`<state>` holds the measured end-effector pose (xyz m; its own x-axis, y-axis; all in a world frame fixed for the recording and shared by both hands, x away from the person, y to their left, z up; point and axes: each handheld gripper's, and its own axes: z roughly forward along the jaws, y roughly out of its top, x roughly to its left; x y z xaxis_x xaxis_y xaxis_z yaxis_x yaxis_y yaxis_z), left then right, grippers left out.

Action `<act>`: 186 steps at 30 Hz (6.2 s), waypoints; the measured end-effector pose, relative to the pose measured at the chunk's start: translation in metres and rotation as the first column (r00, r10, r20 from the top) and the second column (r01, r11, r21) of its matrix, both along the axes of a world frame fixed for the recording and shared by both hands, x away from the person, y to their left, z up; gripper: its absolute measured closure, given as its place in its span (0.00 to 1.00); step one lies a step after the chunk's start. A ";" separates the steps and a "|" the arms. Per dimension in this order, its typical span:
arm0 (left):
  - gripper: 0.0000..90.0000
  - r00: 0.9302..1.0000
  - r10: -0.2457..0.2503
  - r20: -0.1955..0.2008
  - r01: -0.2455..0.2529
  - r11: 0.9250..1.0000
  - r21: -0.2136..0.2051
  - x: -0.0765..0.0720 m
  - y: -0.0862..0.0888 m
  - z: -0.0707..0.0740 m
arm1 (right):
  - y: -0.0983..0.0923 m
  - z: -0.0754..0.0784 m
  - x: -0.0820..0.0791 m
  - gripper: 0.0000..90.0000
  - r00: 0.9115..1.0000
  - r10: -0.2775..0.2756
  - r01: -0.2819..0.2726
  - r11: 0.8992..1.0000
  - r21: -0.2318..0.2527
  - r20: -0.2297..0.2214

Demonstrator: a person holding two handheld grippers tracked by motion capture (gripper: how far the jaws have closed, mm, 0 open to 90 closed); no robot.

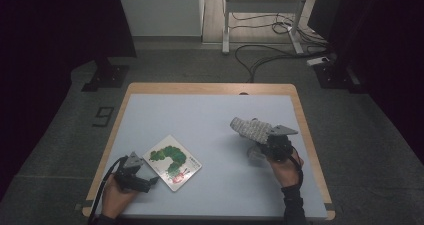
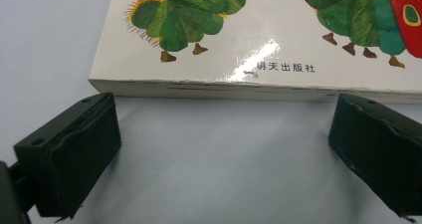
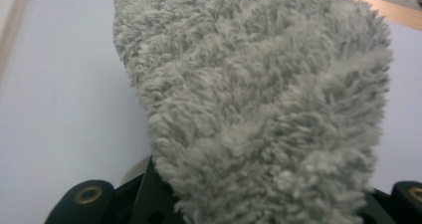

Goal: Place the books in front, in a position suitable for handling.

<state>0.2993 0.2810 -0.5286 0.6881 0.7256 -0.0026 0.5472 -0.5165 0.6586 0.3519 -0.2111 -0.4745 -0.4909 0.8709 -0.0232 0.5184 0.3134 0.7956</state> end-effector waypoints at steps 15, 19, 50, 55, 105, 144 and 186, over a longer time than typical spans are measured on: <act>0.00 1.000 0.000 0.000 0.000 1.000 0.000 0.000 0.000 0.000 | -0.037 -0.022 0.002 0.75 0.990 -0.117 0.114 0.992 -0.046 -0.079; 0.00 1.000 0.001 0.000 -0.001 1.000 0.000 0.000 0.000 0.000 | -0.041 -0.033 0.004 0.74 0.987 -0.120 0.113 0.992 -0.061 -0.108; 0.00 1.000 0.001 0.000 -0.001 1.000 0.002 0.000 0.000 0.000 | -0.028 0.014 -0.022 0.15 0.998 -0.049 0.051 0.998 -0.035 0.040; 0.00 1.000 0.001 0.000 -0.001 1.000 0.003 0.000 0.000 0.000 | -0.013 0.012 -0.022 0.14 0.999 -0.006 0.008 0.999 -0.043 0.036; 0.00 0.978 -0.178 -0.105 0.180 0.984 0.008 0.043 0.005 0.011 | 0.149 -0.056 -0.032 0.15 0.926 0.375 -0.378 0.923 -0.074 -0.047; 0.00 0.993 -0.107 0.049 0.106 0.994 0.031 0.024 0.003 0.030 | 0.103 -0.047 -0.020 0.15 0.961 0.272 -0.276 0.956 -0.099 -0.051; 0.00 0.943 -0.332 -0.026 0.330 0.943 -0.042 0.009 -0.078 0.001 | 0.091 -0.050 -0.026 0.13 0.919 0.350 -0.342 0.937 0.076 -0.181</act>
<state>0.3088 0.2026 -0.5277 0.8885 0.4560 -0.0505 0.3705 -0.6482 0.6652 0.3255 -0.1202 -0.5248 -0.7533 0.6443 0.1322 0.5253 0.4684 0.7105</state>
